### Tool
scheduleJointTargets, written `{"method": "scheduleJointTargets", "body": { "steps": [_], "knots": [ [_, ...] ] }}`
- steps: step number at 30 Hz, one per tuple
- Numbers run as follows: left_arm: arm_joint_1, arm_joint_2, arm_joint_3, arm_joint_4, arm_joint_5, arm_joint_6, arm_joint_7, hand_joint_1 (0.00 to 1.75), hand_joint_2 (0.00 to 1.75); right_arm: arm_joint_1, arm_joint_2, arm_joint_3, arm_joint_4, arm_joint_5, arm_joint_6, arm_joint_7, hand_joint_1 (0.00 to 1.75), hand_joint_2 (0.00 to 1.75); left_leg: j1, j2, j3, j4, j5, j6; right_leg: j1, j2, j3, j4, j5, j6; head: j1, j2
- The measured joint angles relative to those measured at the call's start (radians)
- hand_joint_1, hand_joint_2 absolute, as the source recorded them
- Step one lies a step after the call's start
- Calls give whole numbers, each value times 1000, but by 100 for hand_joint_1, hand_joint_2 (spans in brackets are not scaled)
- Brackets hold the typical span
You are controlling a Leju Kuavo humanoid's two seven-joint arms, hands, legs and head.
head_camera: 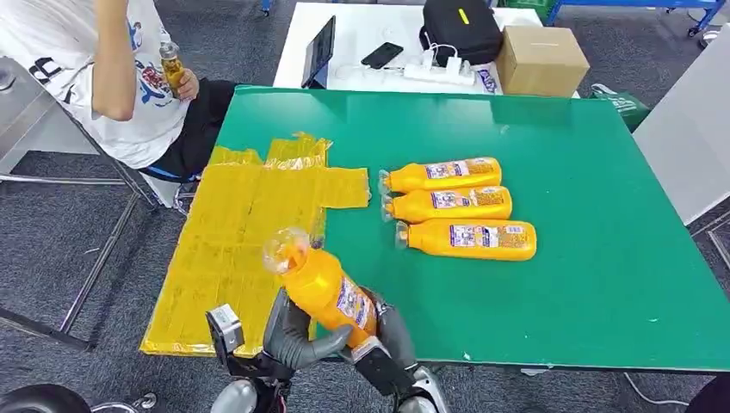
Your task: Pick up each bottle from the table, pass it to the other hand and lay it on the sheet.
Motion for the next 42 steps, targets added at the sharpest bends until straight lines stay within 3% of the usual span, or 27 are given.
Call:
{"method": "scheduleJointTargets", "body": {
  "steps": [15, 16, 34, 35, 42],
  "knots": [
    [-1, 14, 15, 29, 36, -30, 35, 0, 175, -47, 5, 63, 102, 51, -34, 39, 175, 175, 0, 0, 0, 0, 0, 0, 0, 0, -1, 0, 0, 0, -1, 0],
    [-1, 14, 16, 32, 37, -31, 35, 26, 175, -49, 5, 65, 107, 54, -35, 41, 175, 175, 0, 0, 0, 0, 0, 0, 0, 0, 0, 0, 0, 0, 0, 0],
    [1, 26, 29, 62, 79, -79, 38, 26, 175, -70, 5, 83, 155, 56, -35, 44, 175, 175, 0, 0, 0, 0, 0, 0, 0, 0, -1, 0, 0, 0, 0, 0],
    [1, 26, 30, 63, 79, -79, 38, 175, 175, -70, 5, 83, 155, 56, -34, 44, 175, 175, 0, 0, 0, 0, 0, 0, 0, 0, -1, 0, 0, 0, 0, 0],
    [1, 32, 37, 69, 144, -143, 39, 175, 175, -70, 5, 84, 159, 48, -34, 39, 166, 175, 0, 1, 0, 0, 0, 0, 0, 0, -1, 0, 0, 0, 0, 0]
  ]
}}
